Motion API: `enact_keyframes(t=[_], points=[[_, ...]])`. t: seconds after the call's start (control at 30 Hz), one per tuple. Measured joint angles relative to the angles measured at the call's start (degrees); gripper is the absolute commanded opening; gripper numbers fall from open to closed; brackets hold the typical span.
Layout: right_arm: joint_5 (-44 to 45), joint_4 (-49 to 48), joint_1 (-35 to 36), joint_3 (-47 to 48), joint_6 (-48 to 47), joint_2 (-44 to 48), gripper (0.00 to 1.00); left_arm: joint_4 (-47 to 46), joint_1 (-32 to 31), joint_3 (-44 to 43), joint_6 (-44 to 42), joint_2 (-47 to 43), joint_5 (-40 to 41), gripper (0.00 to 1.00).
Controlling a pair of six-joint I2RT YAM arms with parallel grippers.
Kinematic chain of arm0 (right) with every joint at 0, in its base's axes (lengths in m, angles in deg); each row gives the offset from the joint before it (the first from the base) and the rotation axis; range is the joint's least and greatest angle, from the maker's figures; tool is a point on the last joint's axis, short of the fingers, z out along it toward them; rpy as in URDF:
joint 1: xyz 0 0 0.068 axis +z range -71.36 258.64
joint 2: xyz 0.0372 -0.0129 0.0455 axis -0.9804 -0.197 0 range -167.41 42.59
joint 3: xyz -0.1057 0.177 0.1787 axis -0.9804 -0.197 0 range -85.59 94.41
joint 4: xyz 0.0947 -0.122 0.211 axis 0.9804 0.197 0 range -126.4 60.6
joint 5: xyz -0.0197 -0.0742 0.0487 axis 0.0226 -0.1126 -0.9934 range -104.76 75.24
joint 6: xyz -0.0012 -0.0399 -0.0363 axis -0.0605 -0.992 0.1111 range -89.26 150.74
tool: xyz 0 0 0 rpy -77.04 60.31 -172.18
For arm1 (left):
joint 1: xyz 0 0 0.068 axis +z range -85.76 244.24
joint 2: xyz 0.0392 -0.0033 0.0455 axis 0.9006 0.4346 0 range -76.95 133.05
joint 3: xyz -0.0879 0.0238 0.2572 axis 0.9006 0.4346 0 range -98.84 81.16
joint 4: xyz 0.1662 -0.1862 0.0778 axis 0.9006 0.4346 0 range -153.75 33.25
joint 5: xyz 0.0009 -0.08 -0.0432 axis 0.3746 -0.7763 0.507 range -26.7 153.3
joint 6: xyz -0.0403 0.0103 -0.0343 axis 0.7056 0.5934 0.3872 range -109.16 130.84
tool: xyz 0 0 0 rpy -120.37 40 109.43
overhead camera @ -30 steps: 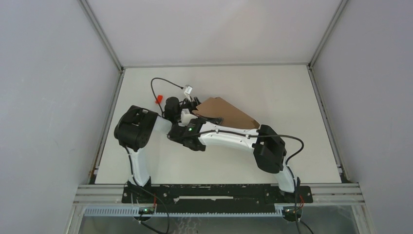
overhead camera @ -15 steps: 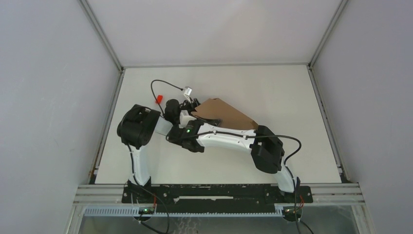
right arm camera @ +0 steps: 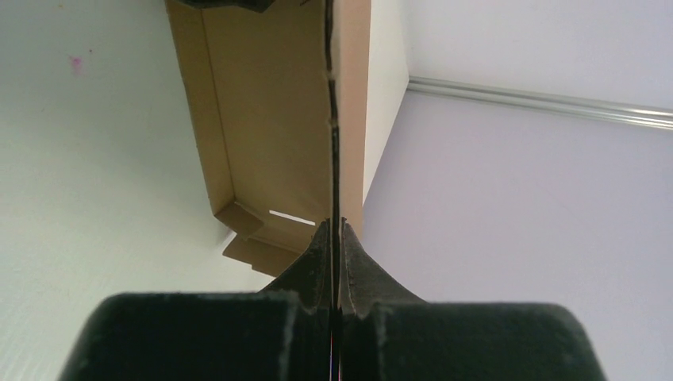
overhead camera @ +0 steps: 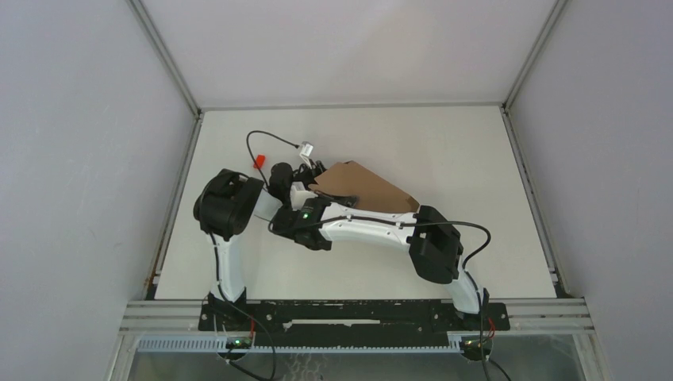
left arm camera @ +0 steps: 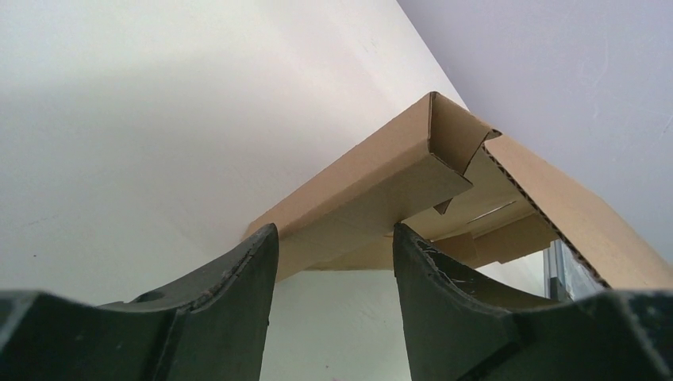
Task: Fold the paper box
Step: Fold the paper box at the center of the board.
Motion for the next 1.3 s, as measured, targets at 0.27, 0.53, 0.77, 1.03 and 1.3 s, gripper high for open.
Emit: enact_keyframes(t=[0.27,0.53,0.77,1.03,1.3], points=[[-1.1,-1.2,0.4,0.0,-0.9,0.0,0.0,0.0,-0.1,-0.1,-0.1,0.1,0.1,0.56],[-2.6,-2.1,0.8,0.0,-1.6,0.0,0.0,0.1,-0.3,-0.1,-0.2,0.1,1.2,0.48],[-4.8,-3.1,0.9,0.0,-1.7,0.0,0.0,1.7,-1.0,-0.1,-0.5,0.1,3.3,0.5],[-9.8,-4.1,-0.8,0.0,-2.8,1.0,0.0,6.9,-1.6,-1.2,-1.4,0.1,5.4,0.51],[-14.2,-1.5,-4.3,3.6,-3.2,2.5,0.0,10.4,-0.9,-1.3,-1.9,-1.7,5.4,0.51]])
